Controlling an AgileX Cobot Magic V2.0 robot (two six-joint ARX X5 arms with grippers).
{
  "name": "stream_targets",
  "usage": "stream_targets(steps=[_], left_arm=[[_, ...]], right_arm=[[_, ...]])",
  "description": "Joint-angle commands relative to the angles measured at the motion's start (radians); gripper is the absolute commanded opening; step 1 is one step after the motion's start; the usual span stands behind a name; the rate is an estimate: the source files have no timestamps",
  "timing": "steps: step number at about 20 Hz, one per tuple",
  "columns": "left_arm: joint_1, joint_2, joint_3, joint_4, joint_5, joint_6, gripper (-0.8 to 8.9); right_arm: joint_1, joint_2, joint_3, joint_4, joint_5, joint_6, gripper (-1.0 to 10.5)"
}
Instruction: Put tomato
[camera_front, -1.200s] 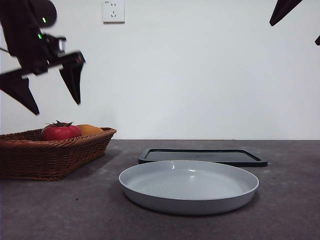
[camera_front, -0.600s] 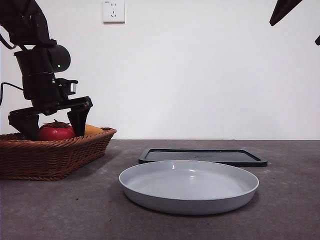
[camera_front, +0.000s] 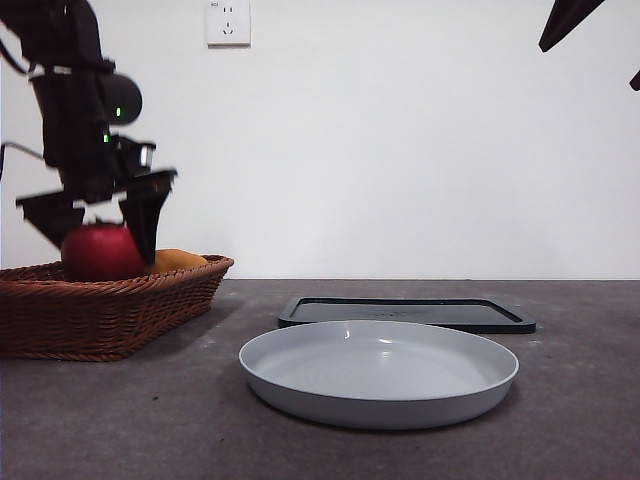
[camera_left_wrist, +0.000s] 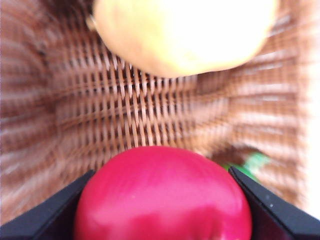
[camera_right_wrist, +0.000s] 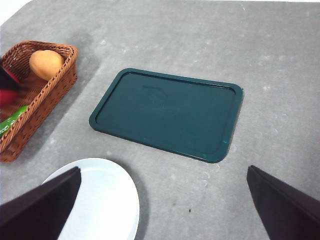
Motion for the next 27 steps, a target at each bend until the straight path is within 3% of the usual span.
stream_targets(steps=[1,5,11,18,22,25,27], left_arm=[[-0.014,0.02,0.127,-0.126,0.018,-0.026,2.13],[-0.087,0.012,0.262,-0.337,0.134,-0.028,2.13],[-0.321,-0.017,0.261,-0.372,0.146,-0.02,2.13],[-0.578,-0.017,0.132,-0.222,0.145,-0.017,2.13],[-0.648,-0.017,-0.002,-0.054,0.138,-0.05,2.12],[-0.679,-0.016,-0.066,0.05,0.074,-0.052,2.1],[-0.683,-0.012,-0.074,0.071,0.058,-0.055,1.48]], right_arm=[[0.004,0.006,0.014,0.01,0.0,-0.006,6.7],[0.004,0.006,0.014,0.01,0.0,-0.006,6.7],[0.004,0.006,0.014,0.01,0.0,-0.006,6.7],[0.004,0.006,0.014,0.01,0.0,-0.006,6.7],[0.004,0.006,0.014,0.01,0.0,-0.006,6.7],[0.004,0.006,0.014,0.01,0.0,-0.006,6.7],[0.004,0.006,0.014,0.01,0.0,-0.006,6.7]])
